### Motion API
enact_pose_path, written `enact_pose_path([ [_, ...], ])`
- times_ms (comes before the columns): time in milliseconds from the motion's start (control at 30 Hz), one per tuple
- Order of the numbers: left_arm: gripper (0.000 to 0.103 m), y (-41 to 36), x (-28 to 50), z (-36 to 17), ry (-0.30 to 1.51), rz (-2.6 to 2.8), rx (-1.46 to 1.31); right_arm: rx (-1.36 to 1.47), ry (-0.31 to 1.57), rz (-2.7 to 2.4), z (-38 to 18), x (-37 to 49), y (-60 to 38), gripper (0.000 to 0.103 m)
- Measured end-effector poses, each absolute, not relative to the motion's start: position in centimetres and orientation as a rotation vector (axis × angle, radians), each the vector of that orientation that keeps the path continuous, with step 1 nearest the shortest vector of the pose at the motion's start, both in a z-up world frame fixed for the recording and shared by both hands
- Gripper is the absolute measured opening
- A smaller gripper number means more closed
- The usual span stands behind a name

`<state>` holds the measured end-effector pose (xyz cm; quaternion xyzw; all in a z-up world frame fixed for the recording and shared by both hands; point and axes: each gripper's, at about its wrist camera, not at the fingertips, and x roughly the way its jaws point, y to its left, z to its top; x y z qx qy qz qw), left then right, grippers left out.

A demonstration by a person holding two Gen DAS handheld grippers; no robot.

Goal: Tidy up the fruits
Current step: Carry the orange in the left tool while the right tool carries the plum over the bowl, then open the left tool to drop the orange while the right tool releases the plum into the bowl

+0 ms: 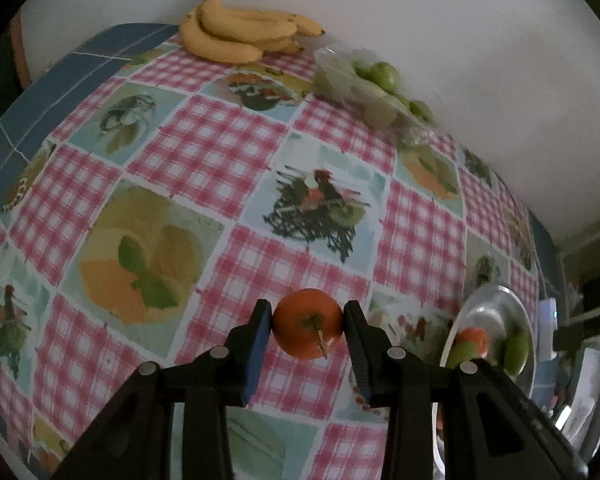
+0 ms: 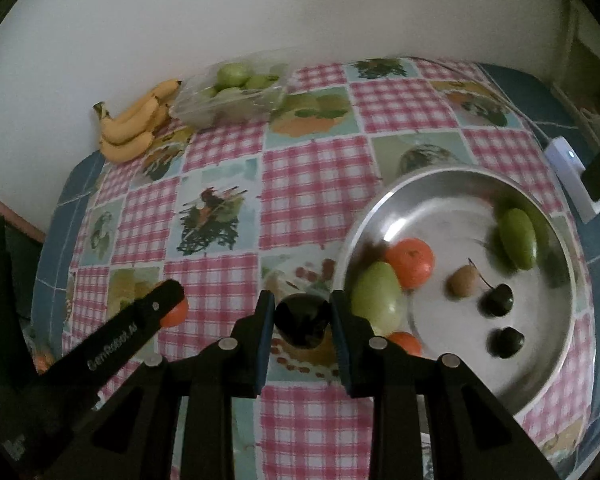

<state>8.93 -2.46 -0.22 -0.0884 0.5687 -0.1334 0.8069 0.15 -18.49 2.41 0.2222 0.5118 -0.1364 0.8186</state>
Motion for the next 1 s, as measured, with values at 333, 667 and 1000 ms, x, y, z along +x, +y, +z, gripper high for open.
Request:
enact_pose_path([
  [333, 0.040, -6.3, 6.6, 0.7, 1.206, -0.369, -0.081, 0.502, 1.097, -0.428, 2.1, -3.1, -24.0, 0.029],
  [667, 0.040, -12.5, 2.9, 0.7, 1.211, -0.559, 0.038, 0.605, 1.099, -0.554, 1.2, -6.2, -29.5, 0.029],
  [1000, 0.040, -16.6, -0.2, 0.3, 1.208, -0.699, 0.116, 0.671, 1.096, -0.596, 0.7, -7.9, -31.8, 0.029],
])
